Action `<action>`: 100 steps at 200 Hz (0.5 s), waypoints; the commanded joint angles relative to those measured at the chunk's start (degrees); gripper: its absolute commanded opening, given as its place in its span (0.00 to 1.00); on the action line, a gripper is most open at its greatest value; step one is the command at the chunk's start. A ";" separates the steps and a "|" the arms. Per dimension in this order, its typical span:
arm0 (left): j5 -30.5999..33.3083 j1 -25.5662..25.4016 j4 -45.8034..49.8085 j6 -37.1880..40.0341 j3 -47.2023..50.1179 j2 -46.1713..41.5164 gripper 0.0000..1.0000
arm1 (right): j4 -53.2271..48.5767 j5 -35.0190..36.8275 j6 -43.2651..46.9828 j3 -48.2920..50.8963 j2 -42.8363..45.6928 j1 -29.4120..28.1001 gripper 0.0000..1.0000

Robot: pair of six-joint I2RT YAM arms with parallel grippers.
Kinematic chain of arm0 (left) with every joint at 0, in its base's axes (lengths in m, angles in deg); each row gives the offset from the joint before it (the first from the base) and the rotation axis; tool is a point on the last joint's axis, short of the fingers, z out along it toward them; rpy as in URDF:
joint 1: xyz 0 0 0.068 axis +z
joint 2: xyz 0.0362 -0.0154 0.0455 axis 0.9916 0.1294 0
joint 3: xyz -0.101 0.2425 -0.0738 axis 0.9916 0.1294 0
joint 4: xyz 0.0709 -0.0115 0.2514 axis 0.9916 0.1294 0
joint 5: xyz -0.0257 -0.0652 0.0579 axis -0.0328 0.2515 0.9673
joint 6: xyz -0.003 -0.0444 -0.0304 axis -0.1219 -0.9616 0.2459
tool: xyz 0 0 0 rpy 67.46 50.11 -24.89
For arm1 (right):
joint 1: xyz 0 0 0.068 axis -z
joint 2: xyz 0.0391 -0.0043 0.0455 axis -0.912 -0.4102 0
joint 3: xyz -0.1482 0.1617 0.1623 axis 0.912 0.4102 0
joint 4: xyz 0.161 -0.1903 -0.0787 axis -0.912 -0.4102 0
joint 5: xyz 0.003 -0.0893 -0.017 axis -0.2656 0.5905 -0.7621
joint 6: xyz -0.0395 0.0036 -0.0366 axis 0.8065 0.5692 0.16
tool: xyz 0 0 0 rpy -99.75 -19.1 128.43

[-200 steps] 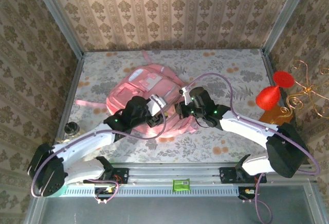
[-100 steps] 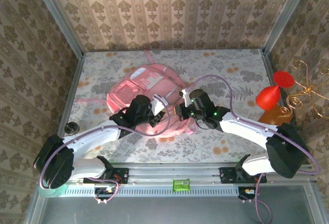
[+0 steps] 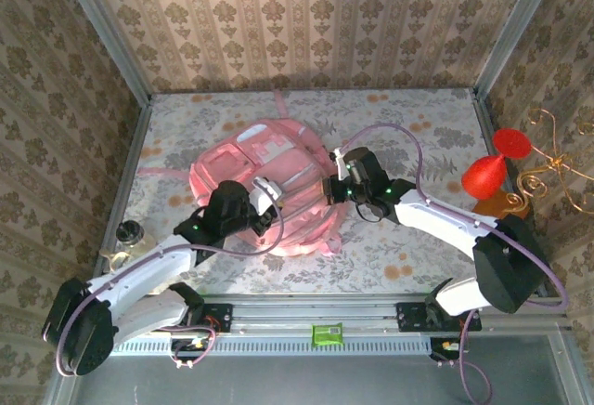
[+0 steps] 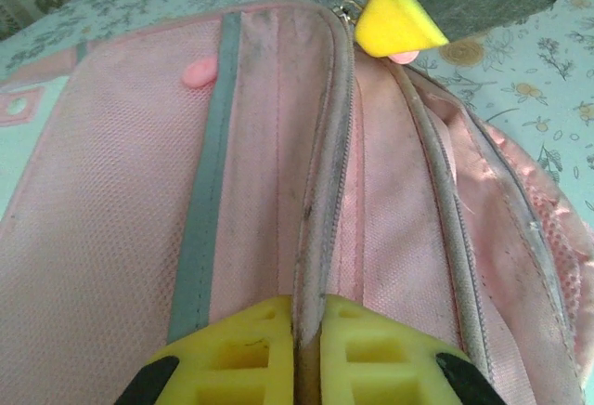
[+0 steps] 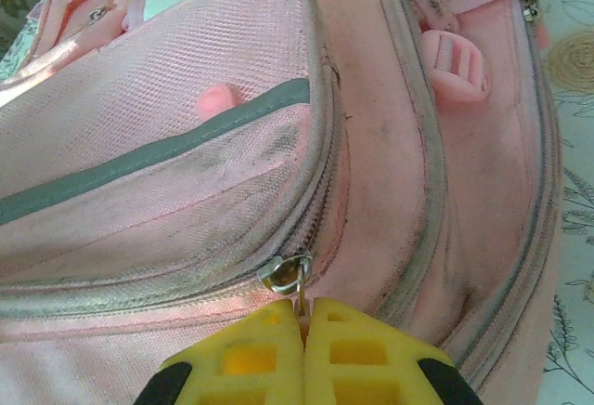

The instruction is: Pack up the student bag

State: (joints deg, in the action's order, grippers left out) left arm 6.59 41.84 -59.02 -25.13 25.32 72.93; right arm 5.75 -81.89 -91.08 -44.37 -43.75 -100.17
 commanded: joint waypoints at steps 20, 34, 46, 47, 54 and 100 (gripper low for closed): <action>10.88 2.33 1.58 -1.85 -1.32 1.86 0.07 | 3.00 1.07 1.34 4.54 6.81 -0.32 0.00; 10.53 2.34 0.89 -1.74 -2.33 4.20 0.07 | 4.87 0.68 1.97 6.55 9.29 -1.48 0.00; 10.75 2.34 -0.12 -1.71 -3.12 6.01 0.08 | 6.38 0.49 2.30 8.04 10.88 -2.35 0.00; 10.77 2.33 -0.17 -1.73 -3.16 6.16 0.08 | 6.45 0.53 2.34 8.20 11.00 -2.53 0.00; 11.11 2.41 -0.62 -1.57 -3.63 7.13 0.09 | 7.01 0.64 2.62 8.92 11.66 -3.10 0.00; 14.27 2.50 -0.69 -1.83 -5.55 8.50 0.15 | 7.50 3.35 2.55 10.42 11.41 -4.92 0.00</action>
State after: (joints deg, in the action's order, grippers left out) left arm 11.37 42.27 -58.12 -25.48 21.95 81.67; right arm 12.88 -79.44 -89.38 -34.74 -33.63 -104.00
